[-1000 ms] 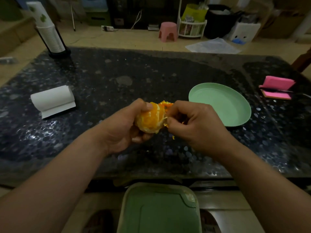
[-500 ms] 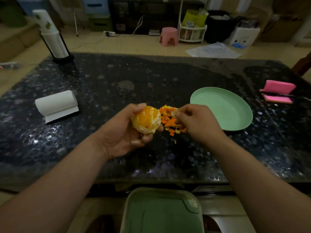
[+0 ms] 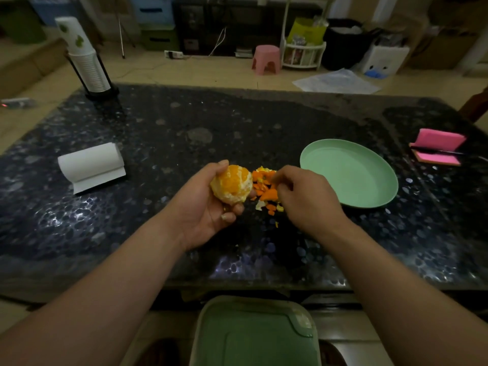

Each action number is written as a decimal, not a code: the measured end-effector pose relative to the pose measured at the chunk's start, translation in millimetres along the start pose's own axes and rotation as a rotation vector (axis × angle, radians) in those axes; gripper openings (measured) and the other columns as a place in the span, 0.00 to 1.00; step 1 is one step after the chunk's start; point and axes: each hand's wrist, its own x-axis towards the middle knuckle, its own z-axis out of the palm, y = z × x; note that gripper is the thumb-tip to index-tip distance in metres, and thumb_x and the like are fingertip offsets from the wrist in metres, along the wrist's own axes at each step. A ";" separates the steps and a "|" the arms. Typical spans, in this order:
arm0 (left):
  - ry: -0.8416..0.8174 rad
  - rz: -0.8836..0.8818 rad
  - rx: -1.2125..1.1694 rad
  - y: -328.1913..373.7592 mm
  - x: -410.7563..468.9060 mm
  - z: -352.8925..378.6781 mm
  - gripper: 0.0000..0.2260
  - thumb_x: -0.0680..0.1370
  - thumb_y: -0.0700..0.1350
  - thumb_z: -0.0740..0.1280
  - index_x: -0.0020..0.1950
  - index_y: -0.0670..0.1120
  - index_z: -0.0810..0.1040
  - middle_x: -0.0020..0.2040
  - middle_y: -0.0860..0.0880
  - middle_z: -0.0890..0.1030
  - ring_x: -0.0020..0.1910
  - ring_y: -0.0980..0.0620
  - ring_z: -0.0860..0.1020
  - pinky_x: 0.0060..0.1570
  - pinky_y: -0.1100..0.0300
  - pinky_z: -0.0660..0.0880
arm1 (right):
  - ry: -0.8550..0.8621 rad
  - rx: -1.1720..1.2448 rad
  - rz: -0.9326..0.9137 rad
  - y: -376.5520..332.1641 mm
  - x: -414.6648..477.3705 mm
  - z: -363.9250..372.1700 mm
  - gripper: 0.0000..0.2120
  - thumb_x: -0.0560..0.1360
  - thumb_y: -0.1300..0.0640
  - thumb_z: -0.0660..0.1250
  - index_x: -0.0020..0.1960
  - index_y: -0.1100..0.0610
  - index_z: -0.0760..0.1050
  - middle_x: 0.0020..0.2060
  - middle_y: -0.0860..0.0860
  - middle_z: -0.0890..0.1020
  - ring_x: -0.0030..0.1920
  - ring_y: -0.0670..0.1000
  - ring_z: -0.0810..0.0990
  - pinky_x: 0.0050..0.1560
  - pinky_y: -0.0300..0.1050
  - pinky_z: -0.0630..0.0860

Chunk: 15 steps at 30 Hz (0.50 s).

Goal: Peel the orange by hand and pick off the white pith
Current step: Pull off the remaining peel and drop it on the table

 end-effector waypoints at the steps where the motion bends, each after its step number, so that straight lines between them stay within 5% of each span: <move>1: 0.001 -0.003 0.000 -0.2 0.4 1.1 0.21 0.85 0.58 0.60 0.64 0.42 0.79 0.53 0.36 0.82 0.33 0.48 0.74 0.23 0.64 0.65 | -0.021 0.044 -0.003 -1.8 -1.1 -2.3 0.12 0.82 0.56 0.66 0.63 0.46 0.79 0.48 0.42 0.82 0.47 0.47 0.79 0.41 0.44 0.72; 6: -0.038 -0.011 -0.067 -0.9 -1.7 11.8 0.24 0.85 0.58 0.58 0.67 0.41 0.79 0.51 0.40 0.82 0.35 0.49 0.75 0.26 0.63 0.70 | -0.209 0.615 0.118 -15.1 -15.3 -16.1 0.10 0.79 0.48 0.75 0.59 0.47 0.81 0.47 0.48 0.87 0.47 0.48 0.87 0.51 0.51 0.86; 10: -0.061 0.018 -0.148 -3.8 -3.6 23.4 0.24 0.84 0.59 0.58 0.61 0.41 0.81 0.47 0.42 0.82 0.36 0.49 0.76 0.29 0.60 0.70 | -0.070 0.560 0.122 -21.4 -29.6 -25.7 0.09 0.78 0.46 0.76 0.51 0.50 0.81 0.44 0.49 0.87 0.42 0.45 0.86 0.45 0.50 0.86; 15: -0.088 0.082 -0.123 -6.0 -11.0 29.4 0.21 0.83 0.57 0.57 0.56 0.43 0.82 0.48 0.43 0.84 0.37 0.50 0.76 0.36 0.57 0.66 | -0.185 0.606 0.040 -31.4 -44.9 -32.3 0.08 0.78 0.46 0.75 0.48 0.50 0.83 0.41 0.48 0.88 0.44 0.53 0.87 0.49 0.60 0.86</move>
